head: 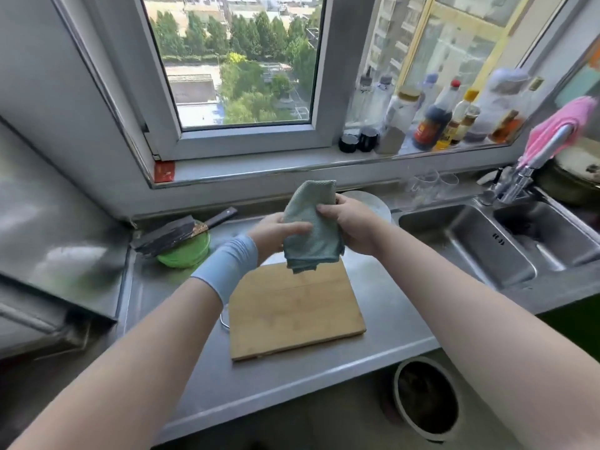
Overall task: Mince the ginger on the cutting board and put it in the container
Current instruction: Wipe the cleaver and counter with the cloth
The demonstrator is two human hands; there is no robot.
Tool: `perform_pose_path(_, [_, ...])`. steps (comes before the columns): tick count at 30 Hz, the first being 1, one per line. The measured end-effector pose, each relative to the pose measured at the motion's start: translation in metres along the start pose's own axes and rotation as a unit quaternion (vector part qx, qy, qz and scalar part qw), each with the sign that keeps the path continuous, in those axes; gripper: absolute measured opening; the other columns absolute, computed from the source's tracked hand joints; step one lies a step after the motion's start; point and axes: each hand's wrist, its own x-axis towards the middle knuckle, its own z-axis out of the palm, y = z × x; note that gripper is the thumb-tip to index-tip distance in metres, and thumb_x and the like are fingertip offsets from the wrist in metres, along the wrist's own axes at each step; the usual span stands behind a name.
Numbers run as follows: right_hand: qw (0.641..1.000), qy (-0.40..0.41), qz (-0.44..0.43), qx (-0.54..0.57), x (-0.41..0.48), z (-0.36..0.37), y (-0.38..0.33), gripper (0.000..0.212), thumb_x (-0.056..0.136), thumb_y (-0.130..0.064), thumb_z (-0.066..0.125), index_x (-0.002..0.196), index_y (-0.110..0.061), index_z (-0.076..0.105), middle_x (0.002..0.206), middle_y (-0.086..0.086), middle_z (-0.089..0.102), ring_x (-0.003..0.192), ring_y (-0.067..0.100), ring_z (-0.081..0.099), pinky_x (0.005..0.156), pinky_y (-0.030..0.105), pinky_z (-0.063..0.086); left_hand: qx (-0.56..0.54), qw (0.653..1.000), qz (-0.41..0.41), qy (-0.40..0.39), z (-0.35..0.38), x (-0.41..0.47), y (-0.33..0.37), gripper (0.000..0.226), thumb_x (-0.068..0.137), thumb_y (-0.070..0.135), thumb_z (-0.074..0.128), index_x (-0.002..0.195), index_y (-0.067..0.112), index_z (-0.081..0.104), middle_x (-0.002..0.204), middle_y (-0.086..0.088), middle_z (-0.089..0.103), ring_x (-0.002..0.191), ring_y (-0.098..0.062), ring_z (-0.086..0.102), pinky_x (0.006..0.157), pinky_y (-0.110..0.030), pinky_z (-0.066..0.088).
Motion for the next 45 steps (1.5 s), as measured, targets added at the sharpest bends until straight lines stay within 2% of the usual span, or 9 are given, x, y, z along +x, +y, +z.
perform_pose_path(4, [0.964,0.172,-0.046,-0.198,0.009,-0.007,0.026,0.059,0.089,-0.028,0.072,0.14,-0.029,0.041,0.129,0.004,0.051,0.11,0.024,0.059,0.096,0.04,0.052,-0.074,0.996,0.0,0.044,0.019,0.01,-0.023,0.028,0.093,0.006,0.063,0.119,0.018,0.06,0.112,-0.013,0.07,0.09,-0.027,0.071,0.074,-0.047,0.06])
perform_pose_path(8, [0.989,-0.003,-0.061,-0.137,0.003,-0.024,0.056,0.057,0.098,-0.037,0.062,0.149,-0.036,0.037,0.136,-0.006,0.052,0.112,0.004,0.059,0.093,0.025,0.051,0.013,0.999,-0.006,-0.029,0.04,0.023,-0.022,0.037,0.092,0.001,0.058,0.124,0.02,0.055,0.111,-0.013,0.067,0.092,-0.03,0.072,0.071,-0.045,0.061])
perform_pose_path(12, [0.995,0.035,-0.018,-0.093,0.012,-0.06,0.074,0.039,0.1,-0.022,0.06,0.137,-0.025,0.053,0.117,-0.004,0.067,0.103,0.013,0.067,0.082,0.028,0.055,0.037,0.989,-0.06,-0.127,0.066,0.046,-0.007,0.04,0.091,0.004,0.05,0.122,0.027,0.062,0.107,-0.01,0.071,0.097,-0.031,0.07,0.084,-0.046,0.058])
perform_pose_path(16, [0.959,0.209,0.054,-0.182,0.029,-0.107,0.077,0.019,0.096,-0.011,0.043,0.097,-0.015,0.062,0.089,0.007,0.06,0.086,0.028,0.055,0.066,0.034,0.041,0.12,0.991,-0.057,0.031,0.088,0.085,-0.021,0.033,0.09,0.01,0.052,0.118,0.022,0.065,0.101,-0.001,0.075,0.082,-0.019,0.07,0.076,-0.036,0.056])
perform_pose_path(19, [0.91,0.285,0.01,-0.3,0.049,-0.139,0.098,0.036,0.095,-0.017,0.036,0.12,-0.021,0.061,0.099,0.009,0.057,0.102,0.031,0.052,0.081,0.033,0.035,0.335,0.934,-0.063,0.108,0.088,0.109,-0.068,0.035,0.093,0.017,0.047,0.118,0.032,0.065,0.114,0.009,0.067,0.101,-0.019,0.064,0.089,-0.035,0.053])
perform_pose_path(22, [0.864,0.198,-0.029,-0.462,0.076,-0.146,0.141,0.06,0.09,-0.02,0.033,0.15,-0.019,0.04,0.151,0.014,0.041,0.143,0.029,0.03,0.116,0.052,0.023,0.566,0.821,-0.074,0.012,0.094,0.121,-0.127,0.047,0.094,0.024,0.054,0.14,0.033,0.05,0.148,0.0,0.041,0.14,-0.026,0.032,0.113,-0.038,0.033])
perform_pose_path(25, [0.848,0.004,0.004,-0.53,0.096,-0.136,0.192,0.067,0.093,-0.011,0.039,0.158,-0.015,0.021,0.168,0.005,0.002,0.154,0.022,0.0,0.123,0.052,0.007,0.631,0.773,-0.058,0.039,0.101,0.121,-0.156,0.059,0.09,0.035,0.062,0.145,0.035,0.04,0.153,0.003,0.028,0.141,-0.026,0.024,0.109,-0.037,0.035])
perform_pose_path(37, [0.846,-0.053,-0.084,-0.524,0.016,-0.139,0.278,0.084,0.075,-0.019,0.029,0.159,-0.019,0.023,0.165,-0.011,0.006,0.151,0.007,-0.008,0.124,0.04,-0.01,0.664,0.741,-0.084,0.059,0.126,0.116,-0.174,0.069,0.092,0.042,0.047,0.152,0.024,0.02,0.163,-0.007,0.009,0.145,-0.029,0.016,0.118,-0.037,0.022])
perform_pose_path(45, [0.779,-0.185,-0.138,-0.583,-0.056,-0.241,0.307,0.075,0.088,0.002,0.036,0.156,-0.028,0.024,0.162,-0.016,0.002,0.151,0.009,-0.01,0.121,0.03,-0.011,0.665,0.73,-0.101,0.118,0.187,0.119,-0.153,0.057,0.086,0.025,0.052,0.142,0.019,0.039,0.151,-0.006,0.029,0.134,-0.027,0.031,0.099,-0.037,0.036])
